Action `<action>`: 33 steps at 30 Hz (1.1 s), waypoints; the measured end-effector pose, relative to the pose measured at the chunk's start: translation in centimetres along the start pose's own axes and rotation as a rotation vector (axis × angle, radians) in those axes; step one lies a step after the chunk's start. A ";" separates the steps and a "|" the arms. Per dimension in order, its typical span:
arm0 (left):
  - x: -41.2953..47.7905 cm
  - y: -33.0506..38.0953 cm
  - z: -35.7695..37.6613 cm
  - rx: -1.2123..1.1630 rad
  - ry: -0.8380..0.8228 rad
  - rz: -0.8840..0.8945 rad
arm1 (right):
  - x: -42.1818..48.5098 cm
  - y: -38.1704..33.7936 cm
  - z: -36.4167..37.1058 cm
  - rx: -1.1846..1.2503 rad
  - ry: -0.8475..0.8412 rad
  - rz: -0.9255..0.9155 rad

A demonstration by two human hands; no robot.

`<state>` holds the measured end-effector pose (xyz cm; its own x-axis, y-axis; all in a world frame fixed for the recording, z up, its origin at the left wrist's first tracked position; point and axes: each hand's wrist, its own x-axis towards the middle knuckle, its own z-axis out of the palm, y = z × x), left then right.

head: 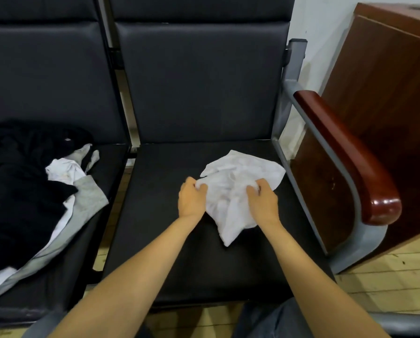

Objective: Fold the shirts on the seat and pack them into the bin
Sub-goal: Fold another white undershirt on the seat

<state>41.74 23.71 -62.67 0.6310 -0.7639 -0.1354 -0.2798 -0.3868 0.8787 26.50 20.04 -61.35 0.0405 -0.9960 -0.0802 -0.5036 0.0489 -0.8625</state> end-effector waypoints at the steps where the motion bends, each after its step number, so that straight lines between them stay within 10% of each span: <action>1: -0.2 0.1 -1.8 -0.110 0.028 0.010 | -0.3 -0.4 -0.4 0.113 0.051 0.009; 5: -1.4 -1.0 -9.0 -0.089 0.095 0.036 | -1.2 -0.2 -3.4 0.027 0.018 0.081; 11: -3.9 -4.2 -13.8 0.823 -0.580 -0.167 | -3.5 1.3 -6.1 -0.867 -0.602 0.200; 18: -2.8 -5.1 -9.5 0.638 -0.229 0.123 | -2.2 -2.1 0.0 -0.494 -0.186 -0.224; 29: 1.8 -7.5 -8.3 0.657 -0.005 0.137 | 3.1 -2.6 8.6 -0.926 -0.438 -0.632; 33: 3.0 -8.0 -9.4 0.755 0.071 0.031 | 4.0 -3.8 7.1 -0.319 -0.485 -0.479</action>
<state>52.70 29.32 -65.79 0.6528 -0.7549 -0.0630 -0.7015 -0.6338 0.3258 34.72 16.42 -62.00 0.6564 -0.7543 -0.0078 -0.5583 -0.4788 -0.6775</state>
